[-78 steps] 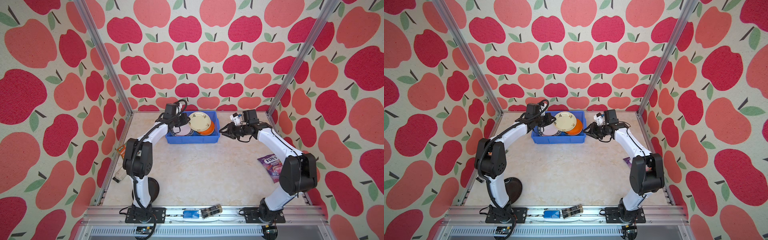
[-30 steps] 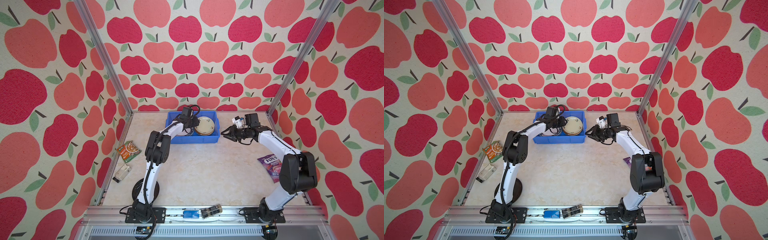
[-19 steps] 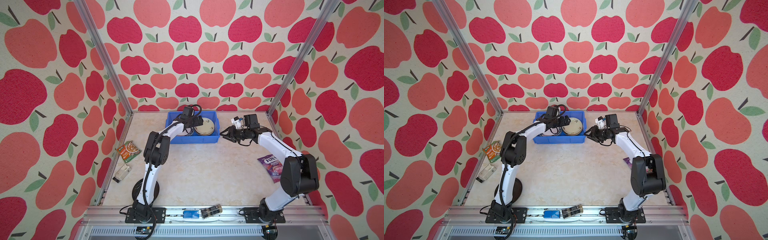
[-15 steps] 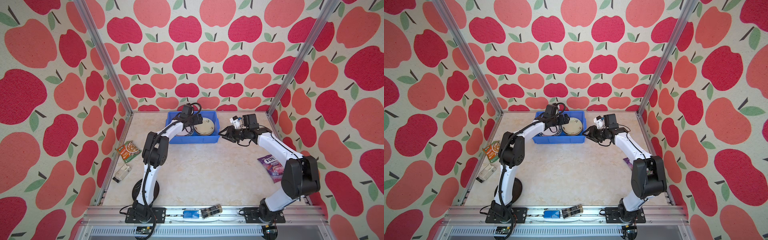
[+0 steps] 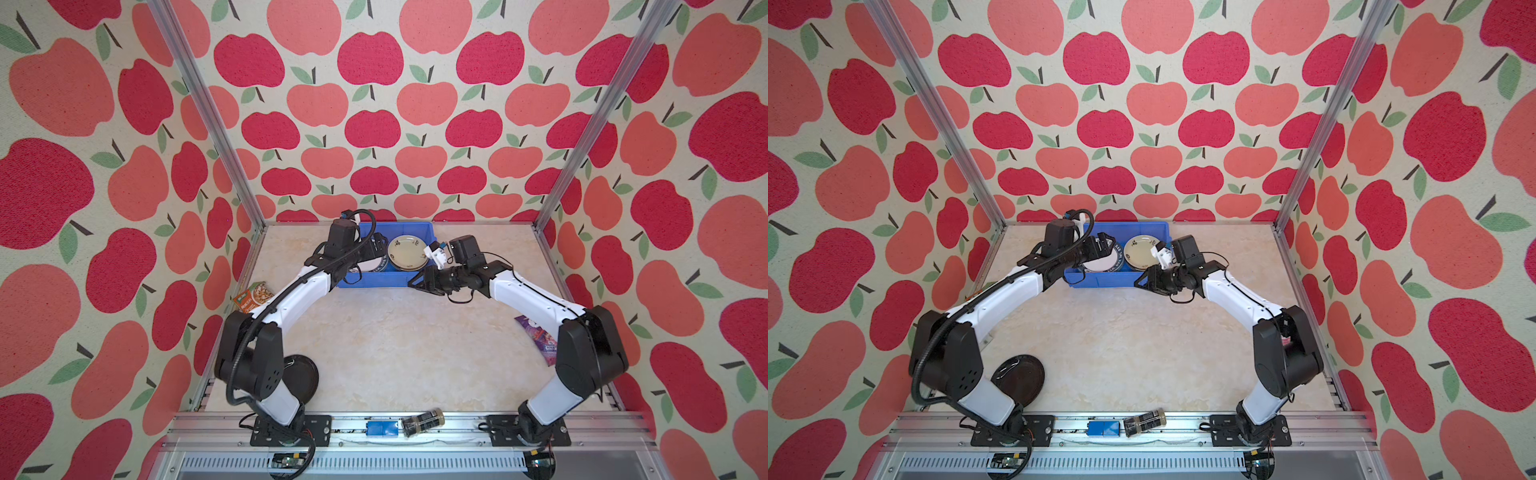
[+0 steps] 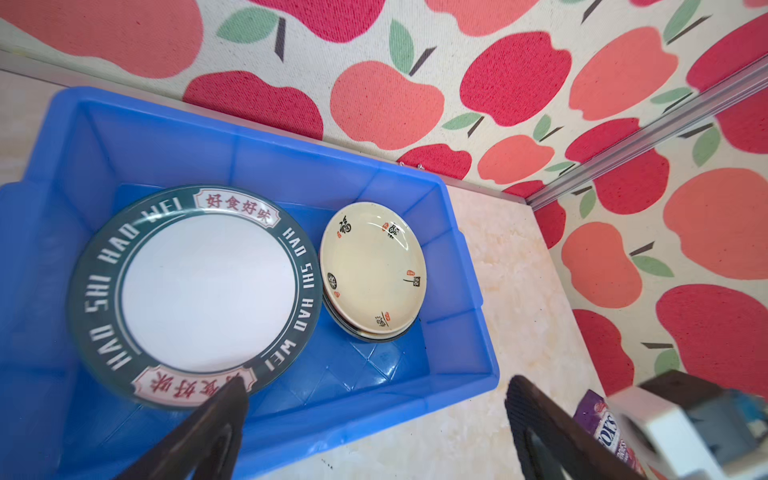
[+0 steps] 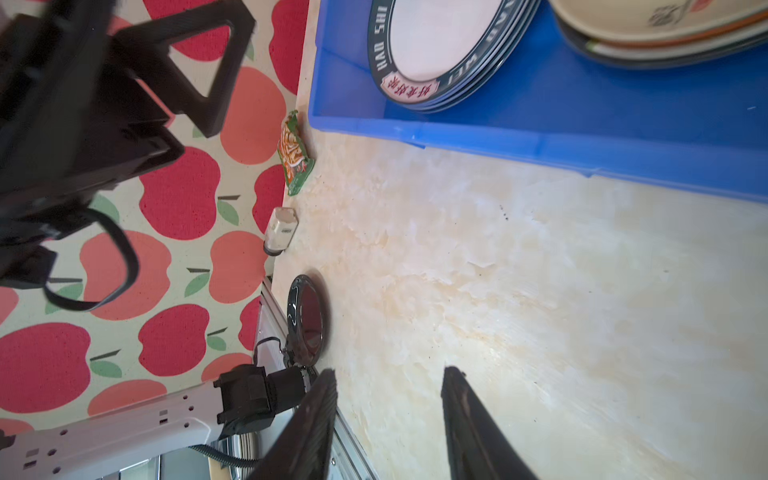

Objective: Place the plates into the plastic bin on the countertop
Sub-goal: 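Raise the left gripper from the bin while the right gripper reaches for the black plate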

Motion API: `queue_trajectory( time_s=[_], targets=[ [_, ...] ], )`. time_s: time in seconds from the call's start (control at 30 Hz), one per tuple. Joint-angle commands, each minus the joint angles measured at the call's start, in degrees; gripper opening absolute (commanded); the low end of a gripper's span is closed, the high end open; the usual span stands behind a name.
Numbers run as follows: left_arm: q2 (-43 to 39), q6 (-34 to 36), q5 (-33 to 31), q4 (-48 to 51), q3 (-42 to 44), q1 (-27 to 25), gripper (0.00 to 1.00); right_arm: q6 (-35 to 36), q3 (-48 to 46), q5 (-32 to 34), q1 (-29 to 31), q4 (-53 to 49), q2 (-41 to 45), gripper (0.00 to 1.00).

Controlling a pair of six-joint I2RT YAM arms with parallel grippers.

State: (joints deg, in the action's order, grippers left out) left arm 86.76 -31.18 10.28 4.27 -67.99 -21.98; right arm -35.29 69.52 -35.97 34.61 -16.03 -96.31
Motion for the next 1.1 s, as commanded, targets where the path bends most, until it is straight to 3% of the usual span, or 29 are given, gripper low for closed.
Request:
queue_trajectory(
  time_s=[0.0, 0.13, 0.33, 0.5, 0.63, 1.07],
  targets=[
    [-13.31, -2.96, -1.82, 2.95, 8.09, 0.29, 0.99, 0.44, 1.72, -2.91, 6.0, 3.5, -5.24, 0.49],
    [-29.65, -4.13, -2.3, 7.99, 16.8, 1.11, 0.99, -3.68, 3.39, -4.51, 12.64, 9.11, -12.36, 0.49],
    [-43.86, -8.74, 6.78, 10.29, 24.17, 5.62, 0.99, -10.99, 11.4, -7.69, 20.5, 14.65, -24.29, 0.43],
    [-48.27, -8.13, 9.34, 12.77, 24.33, 7.36, 0.99, -13.97, 20.43, -10.69, 25.1, 14.72, -33.09, 0.41],
    [-50.38, -7.48, 9.32, 14.79, 23.63, 7.83, 0.99, -12.96, 28.24, -11.4, 27.89, 8.61, -38.63, 0.39],
    [-56.56, -7.27, 6.97, 19.38, 25.3, 7.83, 0.99, -7.62, 41.07, -9.65, 32.3, -6.47, -46.1, 0.34]
  ],
)
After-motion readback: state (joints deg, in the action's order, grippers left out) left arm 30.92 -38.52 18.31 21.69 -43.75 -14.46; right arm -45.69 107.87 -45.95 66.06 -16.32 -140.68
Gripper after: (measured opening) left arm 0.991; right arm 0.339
